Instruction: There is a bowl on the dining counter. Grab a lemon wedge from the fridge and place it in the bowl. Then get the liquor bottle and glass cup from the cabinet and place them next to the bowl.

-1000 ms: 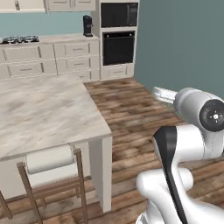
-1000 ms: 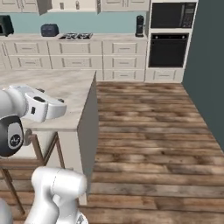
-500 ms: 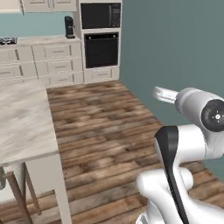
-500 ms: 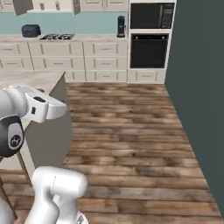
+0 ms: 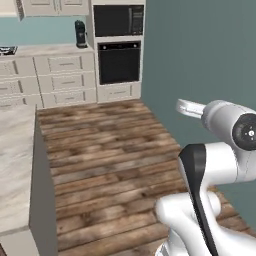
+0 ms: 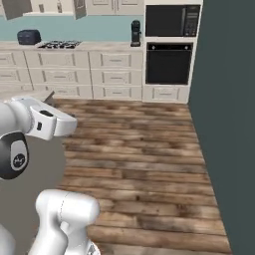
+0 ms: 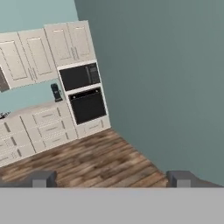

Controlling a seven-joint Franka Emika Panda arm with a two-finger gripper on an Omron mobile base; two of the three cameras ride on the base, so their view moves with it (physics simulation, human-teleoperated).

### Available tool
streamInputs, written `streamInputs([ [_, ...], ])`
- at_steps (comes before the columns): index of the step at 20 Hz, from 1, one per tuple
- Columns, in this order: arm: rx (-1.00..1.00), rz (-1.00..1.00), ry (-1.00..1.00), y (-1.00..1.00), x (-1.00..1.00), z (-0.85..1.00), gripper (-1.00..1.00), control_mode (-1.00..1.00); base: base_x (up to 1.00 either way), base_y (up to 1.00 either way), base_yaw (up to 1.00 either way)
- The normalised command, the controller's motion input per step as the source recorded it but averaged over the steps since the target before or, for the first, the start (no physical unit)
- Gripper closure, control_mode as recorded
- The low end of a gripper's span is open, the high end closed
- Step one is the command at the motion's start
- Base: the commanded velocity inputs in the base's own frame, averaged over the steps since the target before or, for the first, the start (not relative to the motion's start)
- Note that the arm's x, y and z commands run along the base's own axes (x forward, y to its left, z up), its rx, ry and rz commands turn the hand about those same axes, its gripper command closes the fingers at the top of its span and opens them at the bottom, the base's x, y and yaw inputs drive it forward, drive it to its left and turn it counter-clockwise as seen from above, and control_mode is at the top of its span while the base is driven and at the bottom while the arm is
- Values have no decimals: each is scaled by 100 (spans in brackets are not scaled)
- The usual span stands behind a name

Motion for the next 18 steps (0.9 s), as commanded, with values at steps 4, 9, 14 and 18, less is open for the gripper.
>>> streamInputs([
  [4, 0, 0, 0, 0, 0, 0, -100, 100, 100, -28, 27],
  [9, 0, 0, 0, 0, 0, 0, -100, 100, 100, -25, 31],
  [14, 0, 0, 0, 0, 0, 0, -100, 100, 100, -36, 31],
  [18, 0, 0, 0, 0, 0, 0, -100, 100, 100, -38, 31],
])
